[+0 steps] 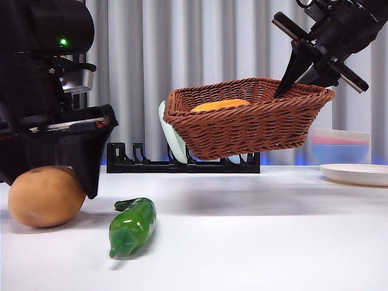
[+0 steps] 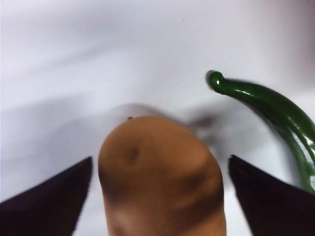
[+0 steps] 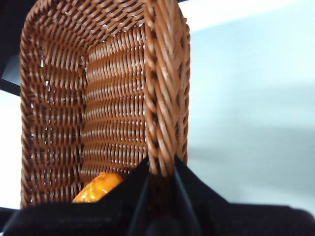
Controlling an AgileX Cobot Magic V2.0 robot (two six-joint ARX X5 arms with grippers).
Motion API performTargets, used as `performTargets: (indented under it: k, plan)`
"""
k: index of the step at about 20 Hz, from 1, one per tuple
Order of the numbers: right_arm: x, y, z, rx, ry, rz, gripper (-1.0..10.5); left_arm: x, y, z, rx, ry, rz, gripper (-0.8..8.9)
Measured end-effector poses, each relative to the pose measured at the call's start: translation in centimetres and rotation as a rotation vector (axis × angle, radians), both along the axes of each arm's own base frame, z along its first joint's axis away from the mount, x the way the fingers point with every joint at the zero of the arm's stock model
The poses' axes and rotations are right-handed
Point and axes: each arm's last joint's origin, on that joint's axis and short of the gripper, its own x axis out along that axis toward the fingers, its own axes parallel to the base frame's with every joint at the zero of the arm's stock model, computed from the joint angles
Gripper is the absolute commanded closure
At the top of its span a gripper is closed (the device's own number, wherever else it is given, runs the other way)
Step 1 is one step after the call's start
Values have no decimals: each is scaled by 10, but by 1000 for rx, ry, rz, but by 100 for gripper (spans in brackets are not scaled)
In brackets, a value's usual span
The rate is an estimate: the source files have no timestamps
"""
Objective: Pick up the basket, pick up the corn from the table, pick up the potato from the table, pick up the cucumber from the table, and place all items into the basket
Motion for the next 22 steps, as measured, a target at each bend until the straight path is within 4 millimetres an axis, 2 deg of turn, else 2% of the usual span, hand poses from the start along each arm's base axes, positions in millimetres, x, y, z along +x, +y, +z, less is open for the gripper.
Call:
performTargets:
  k: [4,5,7,9,11,12,14,15,16,18,20,22]
  plan:
    - [0,0,0,0,1,0,954,-5,2,6,0,3,-15,821]
    - [0,0,0,0,1,0,954,-9,5,13,-7,-10,-16,821]
    - [0,0,0,0,3,0,954,-27,13,42,-59,-52,-31,821]
    - [-1,1,-1,-2,8,2,954,-54,22,97,-207,-178,-74,821]
    - [-3,6,-1,-4,13,20,954,-84,32,160,-382,-429,-125,821]
    - [-4,11,-1,-5,14,35,954,-95,35,185,-451,-549,-145,821]
    - [-9,25,-1,-6,18,79,953,-104,39,219,-531,-700,-163,821]
    - [-12,34,-1,-7,19,109,953,-97,35,225,-534,-728,-155,821]
    - [-16,43,-2,-8,21,140,953,-84,28,221,-520,-718,-145,821]
    - [-24,59,-2,-7,24,197,953,-53,8,201,-475,-638,-141,821]
    - [-30,72,-2,-6,26,243,953,-17,-13,169,-405,-541,-129,821]
    - [-34,79,-2,-6,25,268,953,6,-26,144,-342,-486,-119,821]
